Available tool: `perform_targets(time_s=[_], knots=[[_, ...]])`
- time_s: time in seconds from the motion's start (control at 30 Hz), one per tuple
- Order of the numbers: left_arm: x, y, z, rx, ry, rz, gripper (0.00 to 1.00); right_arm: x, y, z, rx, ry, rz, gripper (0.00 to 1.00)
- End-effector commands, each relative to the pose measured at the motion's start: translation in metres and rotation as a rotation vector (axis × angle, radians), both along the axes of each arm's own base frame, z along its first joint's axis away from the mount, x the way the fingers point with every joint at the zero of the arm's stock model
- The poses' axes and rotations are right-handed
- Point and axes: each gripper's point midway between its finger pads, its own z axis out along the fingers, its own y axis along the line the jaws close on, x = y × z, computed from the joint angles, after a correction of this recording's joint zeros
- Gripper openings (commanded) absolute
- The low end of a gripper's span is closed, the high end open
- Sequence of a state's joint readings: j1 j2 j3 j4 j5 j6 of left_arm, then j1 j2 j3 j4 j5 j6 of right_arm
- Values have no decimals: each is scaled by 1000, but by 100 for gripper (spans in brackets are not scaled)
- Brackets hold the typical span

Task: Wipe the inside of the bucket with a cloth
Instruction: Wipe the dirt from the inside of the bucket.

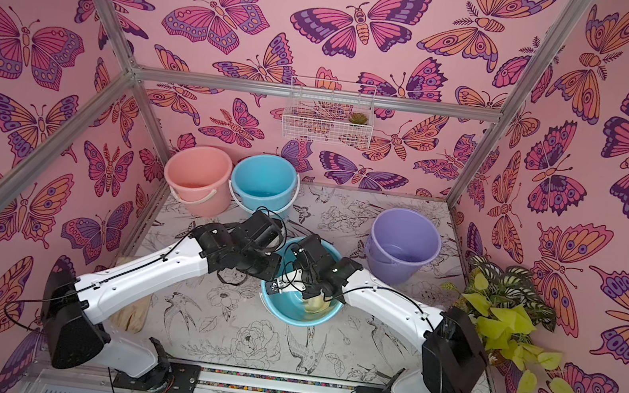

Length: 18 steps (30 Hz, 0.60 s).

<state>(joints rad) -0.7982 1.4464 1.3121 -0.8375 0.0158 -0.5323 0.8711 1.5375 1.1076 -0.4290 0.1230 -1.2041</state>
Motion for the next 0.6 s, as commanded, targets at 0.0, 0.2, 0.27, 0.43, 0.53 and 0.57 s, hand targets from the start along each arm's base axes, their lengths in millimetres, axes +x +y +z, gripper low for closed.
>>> perform_targets(time_s=[0.0,0.2,0.27,0.43,0.53,0.57], knots=[[-1,-11,24,-94,-51,-26,0,33,12,23,28,-170,-43,0],[-5,-5,25,-95,-54,-18,0,51,-11,12,-117,-255,-127,0],[-5,-3,25,-93,-58,-14,0,48,-22,9,-169,-248,-139,0],[-4,-1,28,-91,-71,-5,0,12,-50,-1,-291,-121,-98,0],[-4,-2,29,-91,-72,-8,0,-18,-57,-9,-329,6,-59,0],[-4,-2,30,-96,-73,-7,0,-27,-57,-11,-327,55,-49,0]])
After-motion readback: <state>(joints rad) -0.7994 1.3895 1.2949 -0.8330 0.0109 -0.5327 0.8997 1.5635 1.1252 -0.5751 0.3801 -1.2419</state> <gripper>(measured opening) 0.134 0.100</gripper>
